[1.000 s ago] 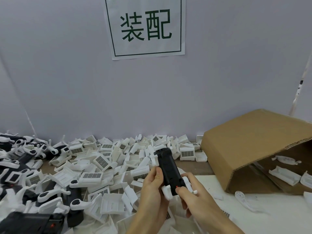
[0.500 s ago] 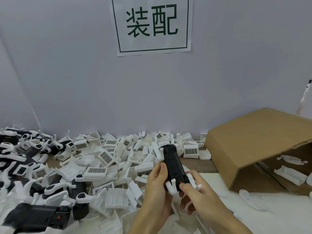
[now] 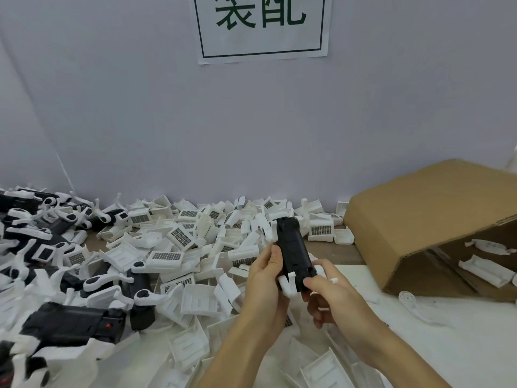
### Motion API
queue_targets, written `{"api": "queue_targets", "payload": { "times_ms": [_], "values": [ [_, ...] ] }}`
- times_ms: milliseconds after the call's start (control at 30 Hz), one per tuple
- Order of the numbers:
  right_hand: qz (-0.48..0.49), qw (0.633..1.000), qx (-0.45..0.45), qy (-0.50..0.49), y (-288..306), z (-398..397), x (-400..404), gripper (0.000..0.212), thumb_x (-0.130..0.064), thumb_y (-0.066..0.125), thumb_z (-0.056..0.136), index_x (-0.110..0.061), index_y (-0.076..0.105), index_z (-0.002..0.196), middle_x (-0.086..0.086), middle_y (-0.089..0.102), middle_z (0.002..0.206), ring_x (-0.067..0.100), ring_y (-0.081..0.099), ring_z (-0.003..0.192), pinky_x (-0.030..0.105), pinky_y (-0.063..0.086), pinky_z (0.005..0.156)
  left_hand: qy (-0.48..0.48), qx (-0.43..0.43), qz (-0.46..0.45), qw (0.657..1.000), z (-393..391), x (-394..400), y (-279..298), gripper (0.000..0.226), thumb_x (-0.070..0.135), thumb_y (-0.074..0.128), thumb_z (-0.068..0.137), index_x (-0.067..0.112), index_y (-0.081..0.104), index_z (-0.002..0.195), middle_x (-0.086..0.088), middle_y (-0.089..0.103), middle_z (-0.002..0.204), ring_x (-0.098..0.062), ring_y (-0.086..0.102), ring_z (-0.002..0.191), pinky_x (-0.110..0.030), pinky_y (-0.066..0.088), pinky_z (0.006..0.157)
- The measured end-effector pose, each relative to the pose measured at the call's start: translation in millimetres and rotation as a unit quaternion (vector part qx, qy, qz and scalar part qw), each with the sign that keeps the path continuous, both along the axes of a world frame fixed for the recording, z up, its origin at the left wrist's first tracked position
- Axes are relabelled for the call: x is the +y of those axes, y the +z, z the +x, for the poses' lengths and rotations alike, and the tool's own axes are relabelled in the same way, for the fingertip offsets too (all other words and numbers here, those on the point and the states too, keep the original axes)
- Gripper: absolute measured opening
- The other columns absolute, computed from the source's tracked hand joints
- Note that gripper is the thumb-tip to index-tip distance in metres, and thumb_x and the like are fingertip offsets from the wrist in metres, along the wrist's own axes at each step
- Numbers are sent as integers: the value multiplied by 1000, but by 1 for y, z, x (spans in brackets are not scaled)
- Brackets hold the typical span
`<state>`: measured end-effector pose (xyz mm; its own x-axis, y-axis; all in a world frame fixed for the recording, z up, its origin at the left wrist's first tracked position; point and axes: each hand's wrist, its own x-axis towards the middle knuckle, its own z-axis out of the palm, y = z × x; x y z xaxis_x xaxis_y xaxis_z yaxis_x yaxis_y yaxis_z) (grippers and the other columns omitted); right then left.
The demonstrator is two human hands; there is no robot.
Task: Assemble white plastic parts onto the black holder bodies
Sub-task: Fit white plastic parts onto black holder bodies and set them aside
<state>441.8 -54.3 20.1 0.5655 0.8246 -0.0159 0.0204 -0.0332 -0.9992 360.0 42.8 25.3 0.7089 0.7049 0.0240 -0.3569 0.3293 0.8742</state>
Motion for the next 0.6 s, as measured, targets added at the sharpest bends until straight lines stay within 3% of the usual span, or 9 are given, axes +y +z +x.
{"api": "queue_targets", "payload": {
  "times_ms": [200,367,600],
  "values": [
    [-10,1000,-19,5,-2,0,0,20,-15,50,98,-30,60,107,-3,55,68,14,48,58,30,41,56,-6,-3,-3,1000,1,2,-2,35,27,42,107,3,65,116,-10,70,85,-23,66,70,-33,53,63],
    [-24,999,-45,0,-2,0,0,33,-20,50,98,-48,60,84,-3,53,63,13,52,60,28,41,56,-5,-9,-5,1000,2,2,-3,33,24,43,106,7,69,117,-9,76,95,-22,73,91,-37,58,80],
    [-9,1000,-15,-9,1,0,0,11,-33,55,99,-30,61,107,2,55,74,17,58,63,28,44,56,-8,-14,-3,1000,2,2,-5,34,29,47,102,7,69,116,-11,74,93,-25,71,84,-34,58,73]
  ]
}}
